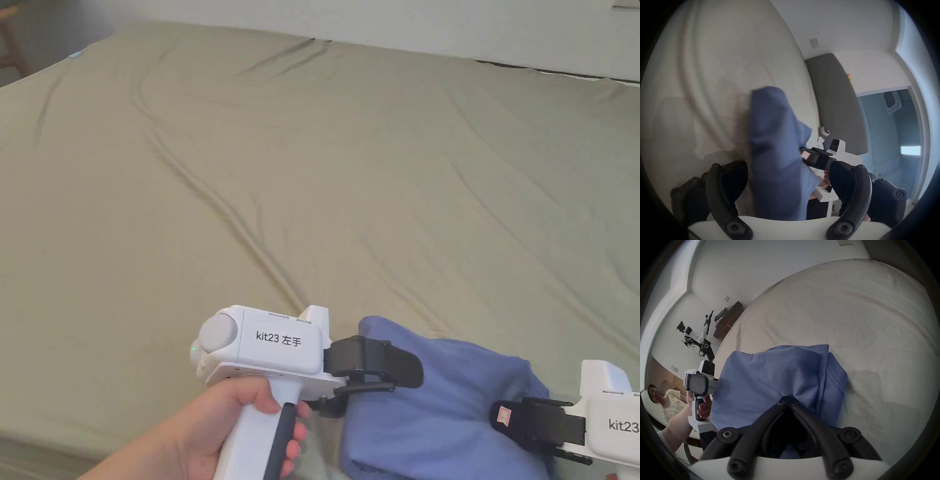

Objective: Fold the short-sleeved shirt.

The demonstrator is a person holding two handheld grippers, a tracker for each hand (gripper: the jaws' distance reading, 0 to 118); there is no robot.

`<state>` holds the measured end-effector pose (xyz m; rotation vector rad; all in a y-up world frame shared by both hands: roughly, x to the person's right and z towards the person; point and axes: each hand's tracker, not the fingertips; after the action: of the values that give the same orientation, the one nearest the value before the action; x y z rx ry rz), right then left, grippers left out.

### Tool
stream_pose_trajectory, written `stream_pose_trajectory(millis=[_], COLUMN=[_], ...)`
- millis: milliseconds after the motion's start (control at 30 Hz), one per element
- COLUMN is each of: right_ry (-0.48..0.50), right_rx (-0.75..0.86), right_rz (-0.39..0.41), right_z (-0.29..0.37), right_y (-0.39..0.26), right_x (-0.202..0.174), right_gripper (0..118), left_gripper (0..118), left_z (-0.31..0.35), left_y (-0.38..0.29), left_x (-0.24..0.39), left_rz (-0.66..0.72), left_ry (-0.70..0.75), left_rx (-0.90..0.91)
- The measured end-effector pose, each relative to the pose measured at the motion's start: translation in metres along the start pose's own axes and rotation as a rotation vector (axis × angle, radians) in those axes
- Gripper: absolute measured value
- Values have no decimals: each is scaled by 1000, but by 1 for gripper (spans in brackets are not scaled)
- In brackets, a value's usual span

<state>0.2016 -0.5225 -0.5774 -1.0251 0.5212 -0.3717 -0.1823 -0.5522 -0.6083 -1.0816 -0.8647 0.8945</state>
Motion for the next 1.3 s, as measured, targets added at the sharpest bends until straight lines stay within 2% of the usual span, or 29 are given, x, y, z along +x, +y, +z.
stream_pose_trajectory(millis=[33, 67, 133, 167, 200, 233, 367, 433, 500, 700, 767, 867, 967, 1033, 1100, 1233, 1300], right_ry=[2, 4, 8, 15, 8, 8, 34, 70, 105, 155, 158, 177, 164, 142, 122, 97, 87], right_rx=[-2, -3, -6, -8, -6, -2, 52, 94, 128, 155, 155, 154, 147, 149, 154, 165, 169], right_rz=[0, 1, -4, -11, -14, -23, 15, 32, 43, 83, 87, 76, 68, 64, 58, 70, 76], right_z=[-2, -2, 0, -1, 0, 4, 26, 43, 60, 90, 94, 95, 94, 93, 95, 98, 99], right_y=[1, 2, 3, 4, 3, 4, 4, 3, 0, -24, -34, -43, -44, -41, -37, -34, -41], right_x=[2, 3, 5, 7, 7, 4, -14, -29, -44, -78, -86, -91, -93, -93, -93, -91, -85], right_gripper=[0, 0, 0, 0, 0, 0, 0, 0, 0, 0, 0, 0, 0, 0, 0, 0, 0], left_gripper=[99, 79, 21, 21, 21, 21, 20, 19, 19, 19, 19, 18, 17, 17, 17, 17, 17], left_z=[-8, -15, -30, -32, -24, -18, 9, 38, 75, 210, 247, 291, 329, 352, 368, 386, 396], left_y=[1, 0, -2, -2, 2, 6, 9, 18, 28, 68, 80, 96, 114, 121, 125, 124, 124], left_x=[4, 9, 15, 14, 13, 16, 43, 55, 65, 78, 75, 53, 15, -8, -24, -52, -62], left_rz=[-18, -45, -185, -193, -131, -116, -260, -245, -237, -331, -363, -451, -377, -309, -302, -317, -300], left_ry=[7, 22, 263, 280, 180, 179, 301, 349, 438, 757, 899, 1199, 1429, 1448, 1467, 1639, 1663], left_rx=[-16, -23, -39, -64, -62, -70, -108, -107, -91, -44, -36, -42, -18, -38, -44, -86, -70])
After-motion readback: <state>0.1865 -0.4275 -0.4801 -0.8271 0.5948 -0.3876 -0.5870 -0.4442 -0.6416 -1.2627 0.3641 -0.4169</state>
